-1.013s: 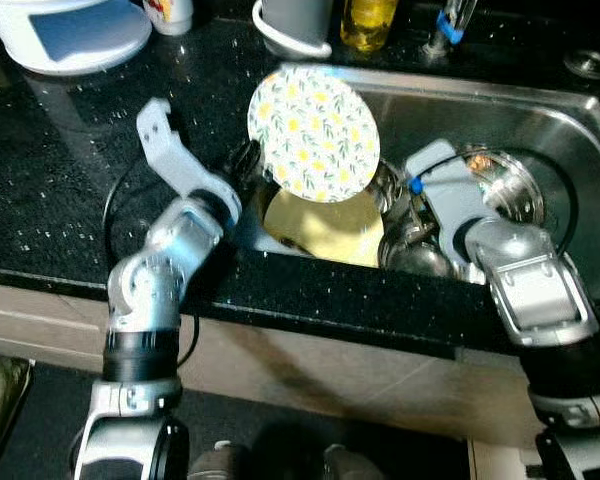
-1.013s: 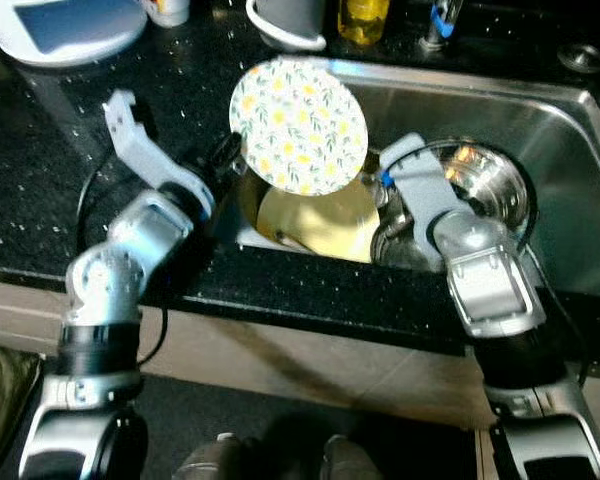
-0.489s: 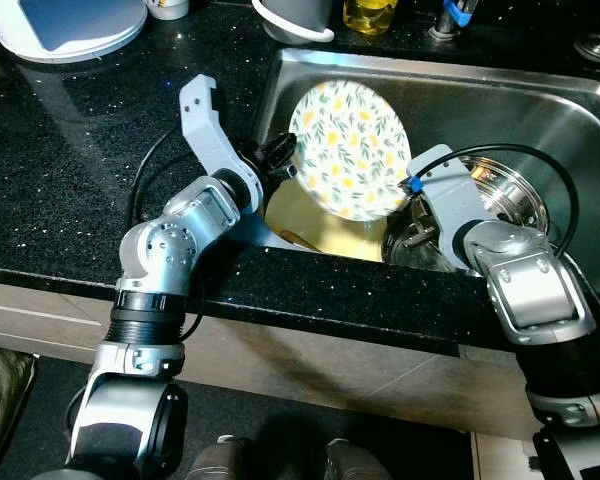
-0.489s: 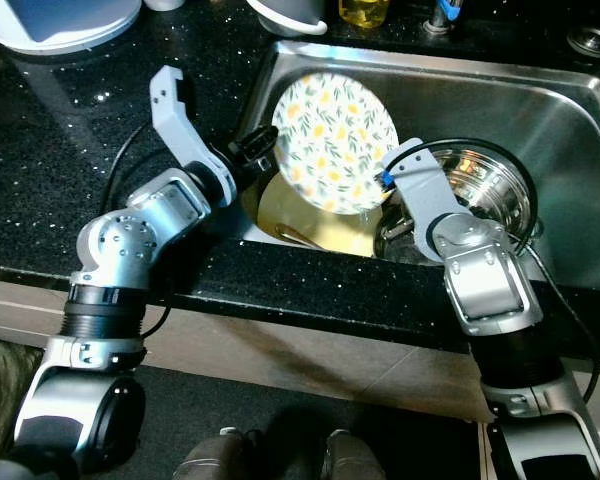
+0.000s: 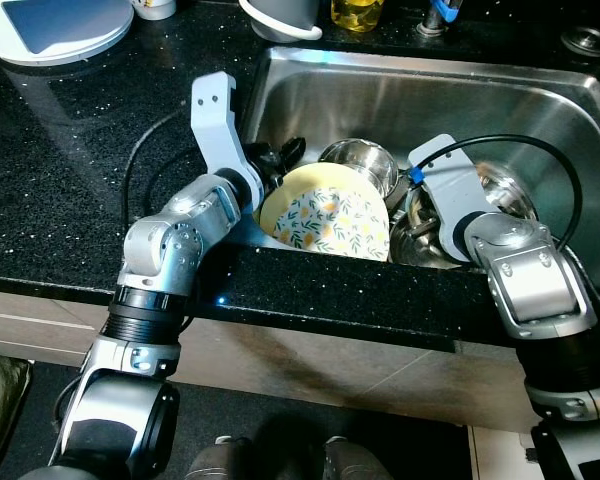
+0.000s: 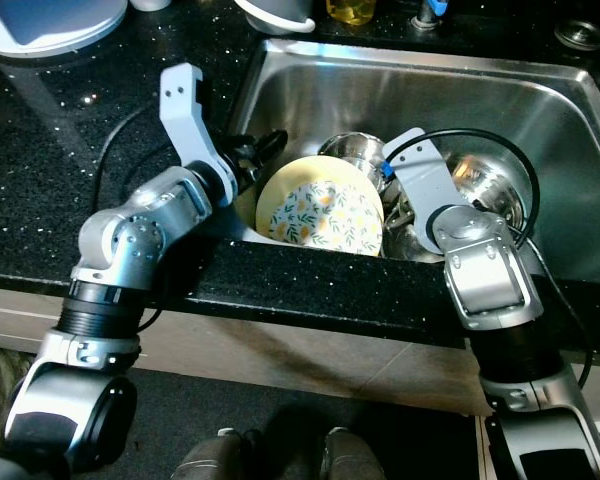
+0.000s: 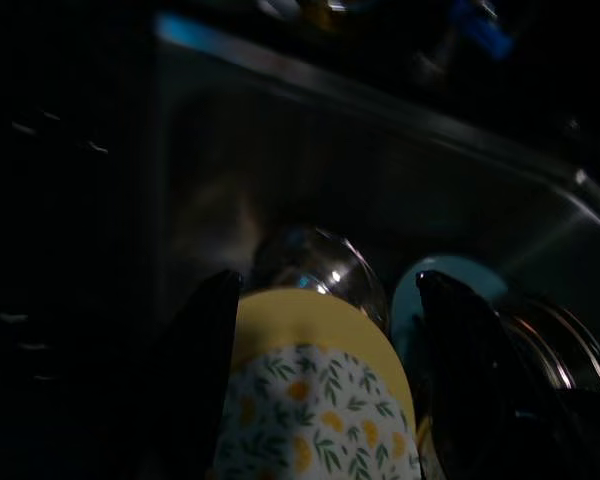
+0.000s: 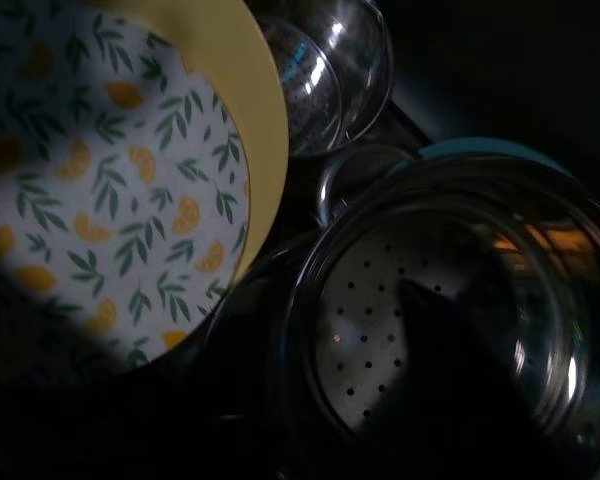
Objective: Kitchen organization
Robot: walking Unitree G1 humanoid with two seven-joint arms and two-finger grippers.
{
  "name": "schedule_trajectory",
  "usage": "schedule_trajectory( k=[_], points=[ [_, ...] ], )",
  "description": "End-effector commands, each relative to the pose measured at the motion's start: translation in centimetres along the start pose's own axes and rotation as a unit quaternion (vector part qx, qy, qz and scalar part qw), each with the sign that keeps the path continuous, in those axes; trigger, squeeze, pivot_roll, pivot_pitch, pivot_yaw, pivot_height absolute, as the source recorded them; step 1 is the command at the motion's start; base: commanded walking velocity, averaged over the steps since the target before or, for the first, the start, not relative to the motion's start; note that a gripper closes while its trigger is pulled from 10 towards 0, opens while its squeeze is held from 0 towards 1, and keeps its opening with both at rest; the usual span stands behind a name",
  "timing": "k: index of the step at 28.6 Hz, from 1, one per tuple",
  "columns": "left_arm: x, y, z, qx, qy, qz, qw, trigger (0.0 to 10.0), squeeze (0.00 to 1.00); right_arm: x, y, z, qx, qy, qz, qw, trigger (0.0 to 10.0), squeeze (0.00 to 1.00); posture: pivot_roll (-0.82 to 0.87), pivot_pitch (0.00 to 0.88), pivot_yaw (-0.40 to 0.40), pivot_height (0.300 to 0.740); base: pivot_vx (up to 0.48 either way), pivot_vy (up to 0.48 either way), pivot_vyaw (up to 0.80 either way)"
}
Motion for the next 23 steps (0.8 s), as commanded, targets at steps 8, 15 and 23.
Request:
schedule_trajectory(
  k=[8,15,23],
  points=[
    [1.8,-2.9,1.2,0.087,-0.048,-0.010,0.995,10.0,0.00,-0.4,-1.1,4.0,0.142,0.066,0.048,0.987,10.0,0.00,-0.02,0.158,-0.017,0.740,0.000,0.000,0.00],
    [3.5,-4.9,-0.1,0.087,0.021,-0.017,0.996,10.0,0.00,-0.3,-3.7,4.1,0.265,0.196,0.052,0.943,10.0,0.00,-0.01,0.109,-0.027,0.740,0.000,0.000,0.00],
    [2.1,-7.0,-1.6,0.075,0.005,0.044,0.996,10.0,0.00,-2.3,-5.1,1.5,0.283,0.235,0.056,0.928,10.0,0.00,-0.01,0.081,-0.022,0.740,0.000,0.000,0.00]
  ],
)
Point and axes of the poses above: a point about 5 cm out from each wrist's last joint towards the gripper, its own y axis pointing out of the wrist towards the gripper, its own z axis along the axis of the wrist's last joint, x = y × z, the point moved 4 cm from there along y, pointing out of the wrist towards the gripper, and after that the axes turned 10 degrees about y, right-handed, at the moved point
